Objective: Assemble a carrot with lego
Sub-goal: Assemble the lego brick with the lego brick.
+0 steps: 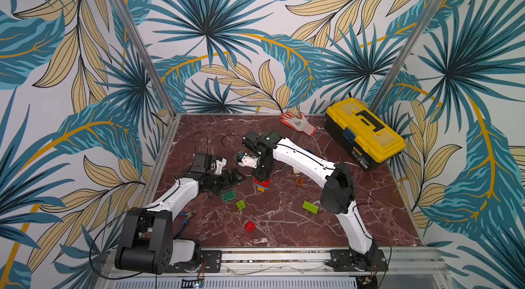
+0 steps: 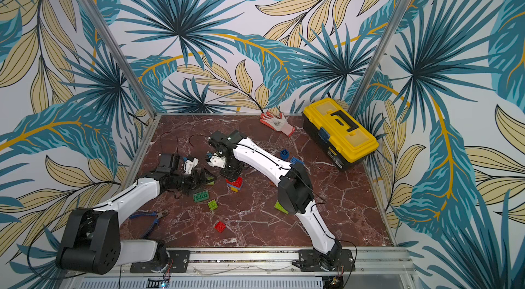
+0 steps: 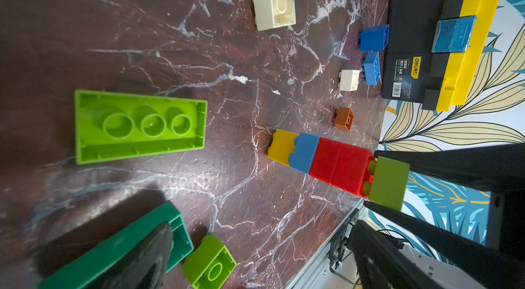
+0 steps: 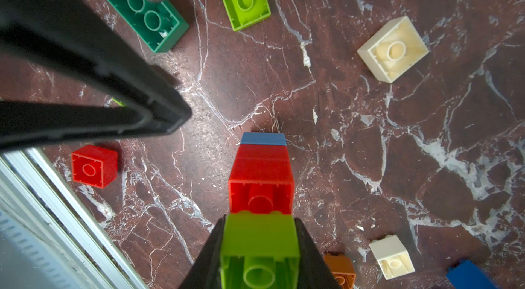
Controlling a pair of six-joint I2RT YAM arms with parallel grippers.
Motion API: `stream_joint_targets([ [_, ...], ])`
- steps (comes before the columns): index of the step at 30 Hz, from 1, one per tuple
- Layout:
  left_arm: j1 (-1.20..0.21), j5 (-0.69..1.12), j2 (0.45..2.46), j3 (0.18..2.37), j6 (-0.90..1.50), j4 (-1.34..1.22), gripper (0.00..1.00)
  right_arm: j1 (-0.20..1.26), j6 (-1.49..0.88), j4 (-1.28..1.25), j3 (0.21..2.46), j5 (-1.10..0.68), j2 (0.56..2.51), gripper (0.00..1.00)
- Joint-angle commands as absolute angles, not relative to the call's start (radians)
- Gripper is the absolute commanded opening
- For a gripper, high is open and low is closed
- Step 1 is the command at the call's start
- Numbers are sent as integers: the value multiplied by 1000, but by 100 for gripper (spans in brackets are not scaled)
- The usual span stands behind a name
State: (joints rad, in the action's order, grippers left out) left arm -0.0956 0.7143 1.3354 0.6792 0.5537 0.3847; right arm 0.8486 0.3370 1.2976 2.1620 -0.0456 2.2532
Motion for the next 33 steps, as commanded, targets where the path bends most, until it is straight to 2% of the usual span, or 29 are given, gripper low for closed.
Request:
stream_joint_targets([
  [1,-86,715,1345,695,538,371,99,862,331,1377,2041,-56,2392,29],
  [9,-86,718,1347,693,541,366,99,861,317,1387,2014,13,2371,29],
  [16,-83,724,1344,693,543,366,99,858,319,1375,2025,-129,2382,28],
  [21,-80,724,1345,693,542,366,100,853,319,1377,2000,-157,2372,28],
  [33,-74,724,1342,698,547,366,99,857,301,1348,1954,-72,2351,29],
])
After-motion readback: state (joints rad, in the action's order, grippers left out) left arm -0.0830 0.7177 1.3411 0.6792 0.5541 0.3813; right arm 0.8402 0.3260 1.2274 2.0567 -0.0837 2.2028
